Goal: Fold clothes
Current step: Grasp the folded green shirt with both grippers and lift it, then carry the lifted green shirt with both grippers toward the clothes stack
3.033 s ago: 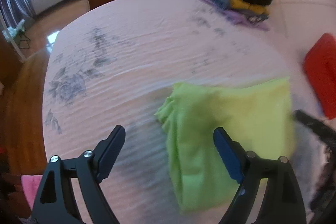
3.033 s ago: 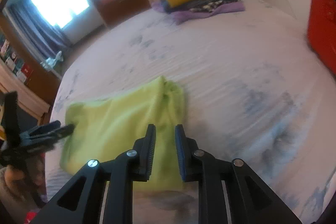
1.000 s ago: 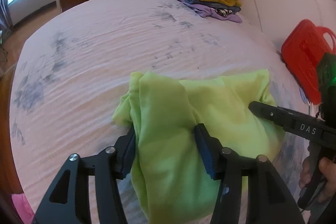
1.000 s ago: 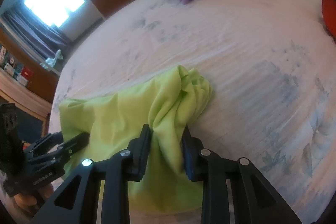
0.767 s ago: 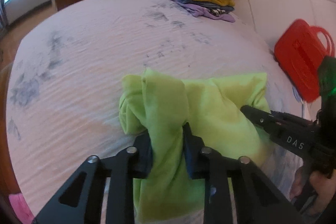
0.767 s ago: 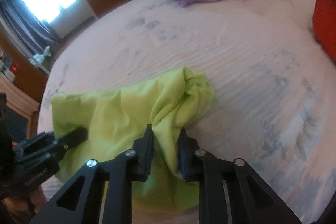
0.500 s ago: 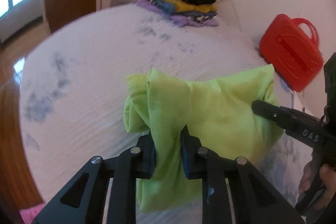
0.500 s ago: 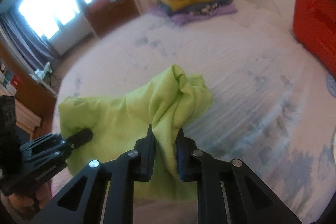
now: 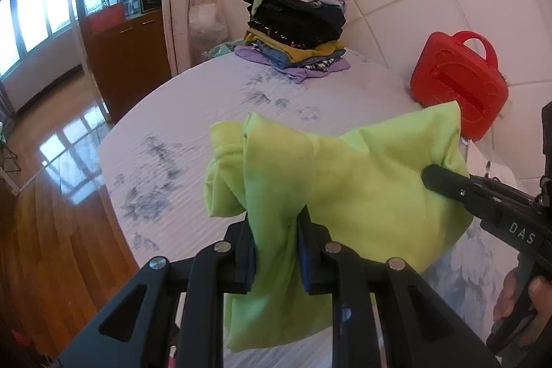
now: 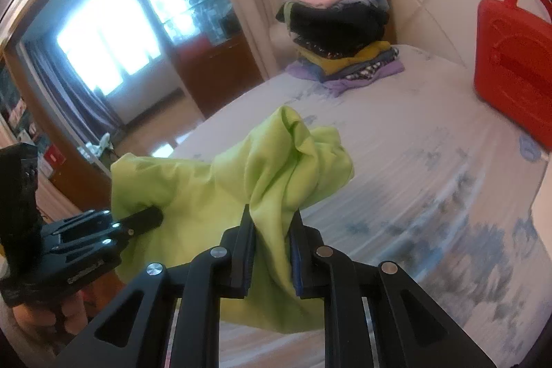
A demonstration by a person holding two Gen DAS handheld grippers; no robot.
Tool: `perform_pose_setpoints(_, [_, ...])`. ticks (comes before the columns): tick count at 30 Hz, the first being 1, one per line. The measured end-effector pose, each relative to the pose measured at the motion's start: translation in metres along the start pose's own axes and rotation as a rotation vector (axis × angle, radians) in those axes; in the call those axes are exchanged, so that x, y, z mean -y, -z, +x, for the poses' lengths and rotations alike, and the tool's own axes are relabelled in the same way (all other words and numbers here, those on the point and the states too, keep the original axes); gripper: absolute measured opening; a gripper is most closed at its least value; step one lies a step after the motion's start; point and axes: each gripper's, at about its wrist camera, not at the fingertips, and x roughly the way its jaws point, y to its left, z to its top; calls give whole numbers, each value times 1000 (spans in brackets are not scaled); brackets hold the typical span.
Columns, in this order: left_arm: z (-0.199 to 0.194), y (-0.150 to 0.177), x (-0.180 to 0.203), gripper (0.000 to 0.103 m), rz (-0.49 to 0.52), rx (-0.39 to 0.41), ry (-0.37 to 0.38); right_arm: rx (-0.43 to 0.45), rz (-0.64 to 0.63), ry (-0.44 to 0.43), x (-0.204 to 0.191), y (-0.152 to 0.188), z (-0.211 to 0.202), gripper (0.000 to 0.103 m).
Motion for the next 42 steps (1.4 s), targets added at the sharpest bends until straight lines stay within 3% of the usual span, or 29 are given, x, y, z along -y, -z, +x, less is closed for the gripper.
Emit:
perform_pose_setpoints(6, [13, -24, -23, 19, 51, 11, 22, 17, 20, 10, -17, -11, 12, 17])
perform_pose_setpoints(13, [62, -79, -64, 19, 165, -9, 116, 32, 119, 83, -23, -46, 70, 17])
perform_pose_setpoints(19, [85, -115, -92, 19, 220, -29, 139, 44, 197, 118, -37, -68, 105, 17])
perform_pose_setpoints(35, [98, -153, -125, 19, 238, 1, 128, 45, 156, 123, -63, -110, 135, 17])
perform_pose_setpoints(42, [143, -203, -145, 19, 319, 1, 204, 77, 204, 165, -65, -138, 167, 17])
